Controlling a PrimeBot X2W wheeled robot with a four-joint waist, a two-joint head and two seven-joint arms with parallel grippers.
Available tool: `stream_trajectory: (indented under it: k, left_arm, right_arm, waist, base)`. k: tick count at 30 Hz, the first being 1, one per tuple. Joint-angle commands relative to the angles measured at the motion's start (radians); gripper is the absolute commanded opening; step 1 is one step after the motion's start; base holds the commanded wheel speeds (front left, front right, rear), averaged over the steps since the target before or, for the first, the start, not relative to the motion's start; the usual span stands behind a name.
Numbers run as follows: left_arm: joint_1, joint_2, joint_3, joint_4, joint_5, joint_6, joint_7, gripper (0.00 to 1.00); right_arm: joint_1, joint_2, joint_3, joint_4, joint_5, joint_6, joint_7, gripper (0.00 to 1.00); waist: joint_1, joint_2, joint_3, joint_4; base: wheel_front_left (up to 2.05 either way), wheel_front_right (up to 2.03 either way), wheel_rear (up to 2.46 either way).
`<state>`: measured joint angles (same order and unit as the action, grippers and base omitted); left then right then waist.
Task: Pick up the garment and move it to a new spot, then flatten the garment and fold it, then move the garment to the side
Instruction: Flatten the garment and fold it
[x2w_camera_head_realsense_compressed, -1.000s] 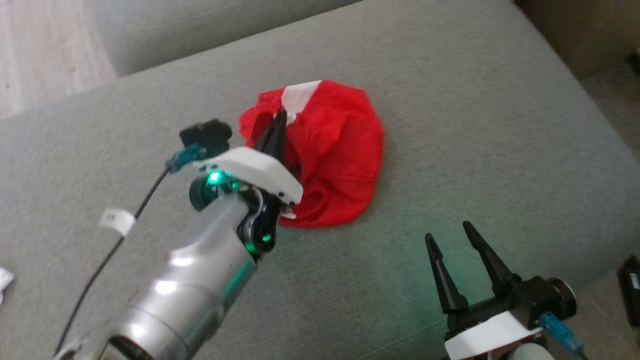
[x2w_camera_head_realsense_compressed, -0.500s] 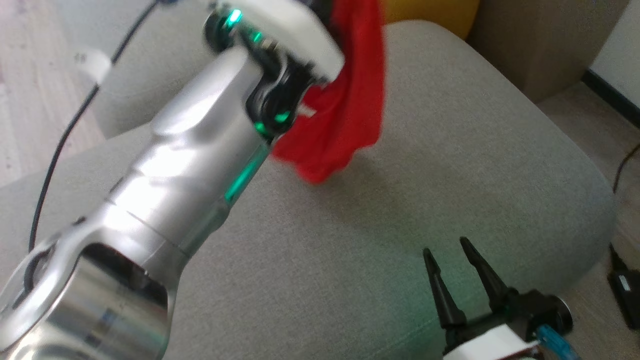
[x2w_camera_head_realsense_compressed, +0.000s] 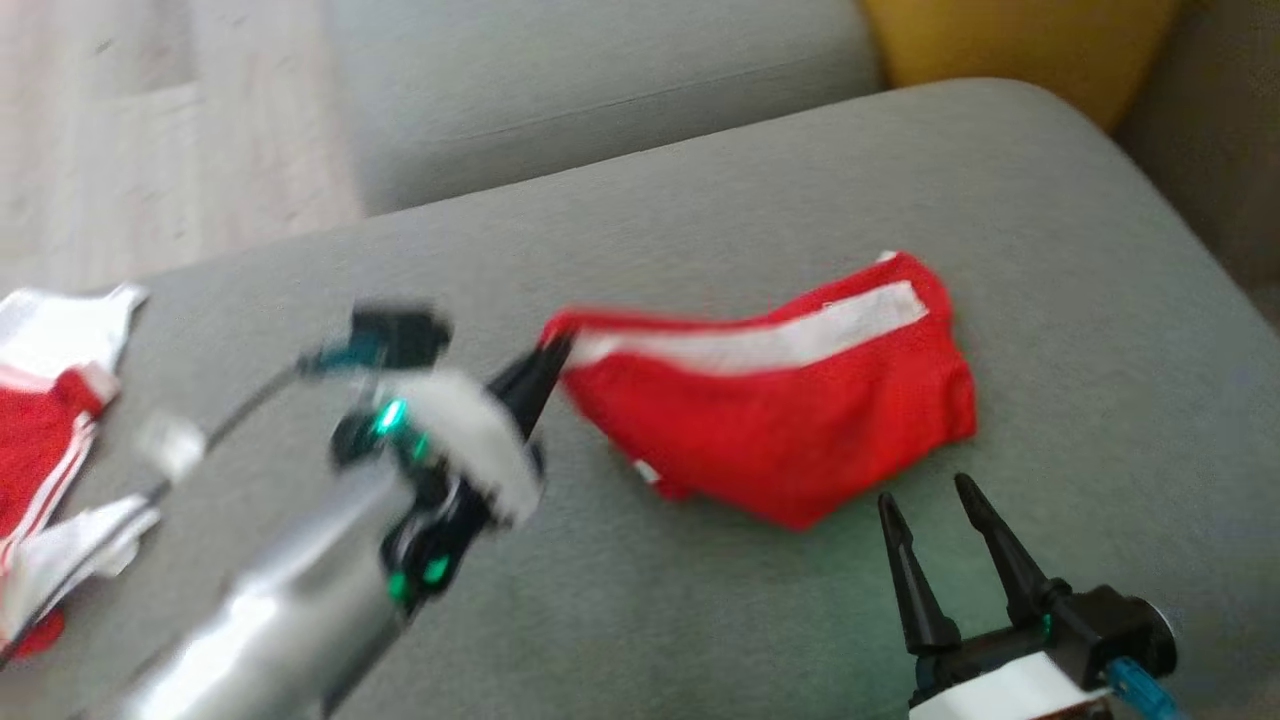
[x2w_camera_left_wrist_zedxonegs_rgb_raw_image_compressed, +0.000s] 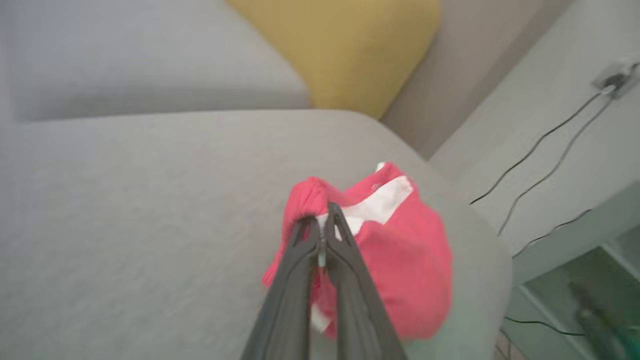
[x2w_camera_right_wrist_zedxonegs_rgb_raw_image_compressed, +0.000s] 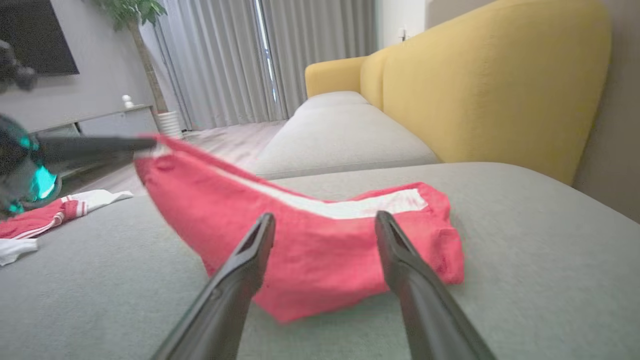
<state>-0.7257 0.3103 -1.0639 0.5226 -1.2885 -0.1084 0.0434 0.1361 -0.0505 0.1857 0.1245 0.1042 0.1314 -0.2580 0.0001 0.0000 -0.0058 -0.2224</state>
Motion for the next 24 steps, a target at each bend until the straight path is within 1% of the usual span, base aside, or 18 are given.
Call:
stream_trajectory:
  k: [1, 2, 3, 6, 9, 13, 14, 16, 20, 24]
  left_arm:
    - [-0.044, 0.044, 0.03, -0.04, 0.026, 0.019, -0.034, 0.0]
    - [-0.044, 0.044, 0.03, -0.04, 0.026, 0.019, -0.034, 0.0]
    - [-0.006, 0.063, 0.026, -0.042, 0.039, 0.043, -0.063, 0.0]
    - [0.024, 0.084, 0.022, -0.04, 0.07, 0.071, -0.111, 0.0]
    - [0.037, 0.099, 0.02, -0.043, 0.097, 0.088, -0.152, 0.0]
    - [0.055, 0.105, 0.031, -0.057, 0.104, 0.109, -0.193, 0.0]
    - [0.055, 0.105, 0.031, -0.057, 0.104, 0.109, -0.193, 0.0]
    - [0.062, 0.105, 0.03, -0.066, 0.109, 0.113, -0.205, 0.0]
    - [0.063, 0.102, 0.027, -0.079, 0.113, 0.12, -0.208, 0.0]
    - [0.057, 0.099, 0.021, -0.09, 0.123, 0.125, -0.209, 0.0]
  right_arm:
    - [-0.027, -0.003, 0.015, -0.04, -0.005, -0.001, -0.004, 1.0]
    - [-0.027, -0.003, 0.015, -0.04, -0.005, -0.001, -0.004, 1.0]
    - [-0.04, -0.012, 0.006, -0.043, 0.001, -0.001, -0.004, 1.0]
    - [-0.078, -0.031, -0.009, -0.034, 0.01, -0.001, -0.004, 1.0]
    - [-0.138, -0.052, -0.037, 0.001, 0.016, -0.001, -0.004, 1.0]
    - [-0.243, -0.091, -0.033, 0.131, 0.037, -0.001, -0.004, 1.0]
    - [-0.243, -0.091, -0.033, 0.131, 0.037, -0.001, -0.004, 1.0]
    - [-0.303, -0.107, -0.026, 0.228, 0.044, -0.001, 0.004, 1.0]
    - [-0.435, -0.125, -0.03, 0.405, 0.053, -0.001, 0.073, 1.0]
    - [-0.546, -0.129, -0.027, 0.533, 0.074, -0.001, 0.125, 1.0]
  waist:
    - [-0.0001, 0.0, 0.031, 0.056]
    - [-0.0001, 0.0, 0.031, 0.056]
    - [-0.0001, 0.0, 0.047, 0.081]
    - [-0.0001, 0.0, 0.067, 0.107]
    - [-0.0001, 0.0, 0.087, 0.124]
    - [-0.0001, 0.0, 0.112, 0.142]
    - [-0.0001, 0.0, 0.112, 0.142]
    - [-0.0001, 0.0, 0.121, 0.149]
    - [-0.0001, 0.0, 0.14, 0.167]
    - [-0.0001, 0.0, 0.152, 0.181]
  base:
    - [0.0, 0.0, 0.0]
    - [0.0, 0.0, 0.0]
    - [0.0, 0.0, 0.0]
    - [0.0, 0.0, 0.0]
    - [0.0, 0.0, 0.0]
    - [0.0, 0.0, 0.0]
    - [0.0, 0.0, 0.0]
    - [0.0, 0.0, 0.0]
    - [0.0, 0.0, 0.0]
    - [0.0, 0.0, 0.0]
